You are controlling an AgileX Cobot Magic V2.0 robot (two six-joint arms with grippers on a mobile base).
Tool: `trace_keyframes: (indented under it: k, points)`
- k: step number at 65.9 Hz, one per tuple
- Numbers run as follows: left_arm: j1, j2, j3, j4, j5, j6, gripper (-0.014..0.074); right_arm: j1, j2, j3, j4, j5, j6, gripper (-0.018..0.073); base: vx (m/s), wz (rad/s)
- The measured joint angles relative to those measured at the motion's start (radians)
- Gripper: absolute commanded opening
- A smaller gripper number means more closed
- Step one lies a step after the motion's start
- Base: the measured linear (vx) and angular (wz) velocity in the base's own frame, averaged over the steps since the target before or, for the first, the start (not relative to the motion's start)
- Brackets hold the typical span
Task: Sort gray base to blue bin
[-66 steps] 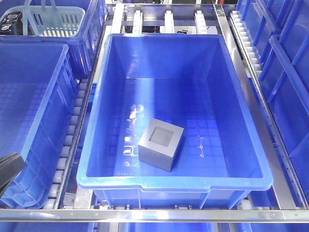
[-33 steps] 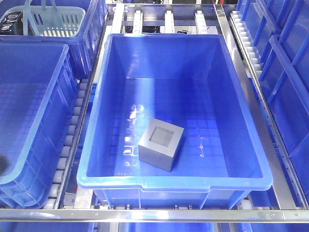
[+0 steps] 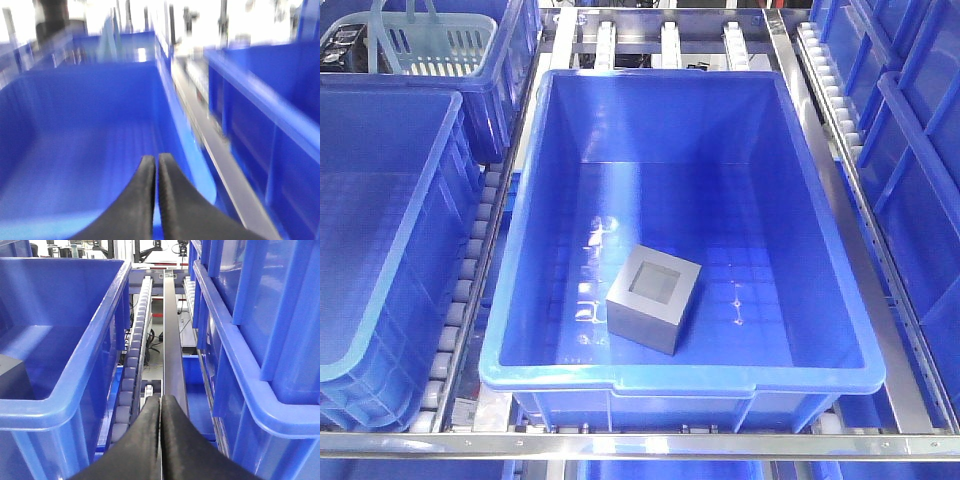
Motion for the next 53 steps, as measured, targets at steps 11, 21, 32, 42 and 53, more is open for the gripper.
trace_keyframes:
  k: [11,21,32,42,53]
  points:
    - [0.003,-0.072,0.000,0.046,0.055,0.000,-0.0006,0.000,0.000,0.000,0.000,0.000,0.000,-0.0009,0.00,0.00]
    - [0.003,-0.073,0.000,0.050,0.067,-0.043,-0.0006,0.000,0.000,0.000,0.000,0.000,0.000,-0.0009,0.00,0.00]
    - [0.003,-0.073,0.000,0.052,0.067,-0.080,-0.0006,0.000,0.000,0.000,0.000,0.000,0.000,-0.0009,0.00,0.00]
    - [0.003,-0.073,0.000,0.052,0.067,-0.139,-0.0006,0.000,0.000,0.000,0.000,0.000,0.000,-0.0009,0.00,0.00]
    - [0.003,-0.073,0.000,0.052,0.067,-0.170,-0.0007,0.000,0.000,0.000,0.000,0.000,0.000,-0.0009,0.00,0.00]
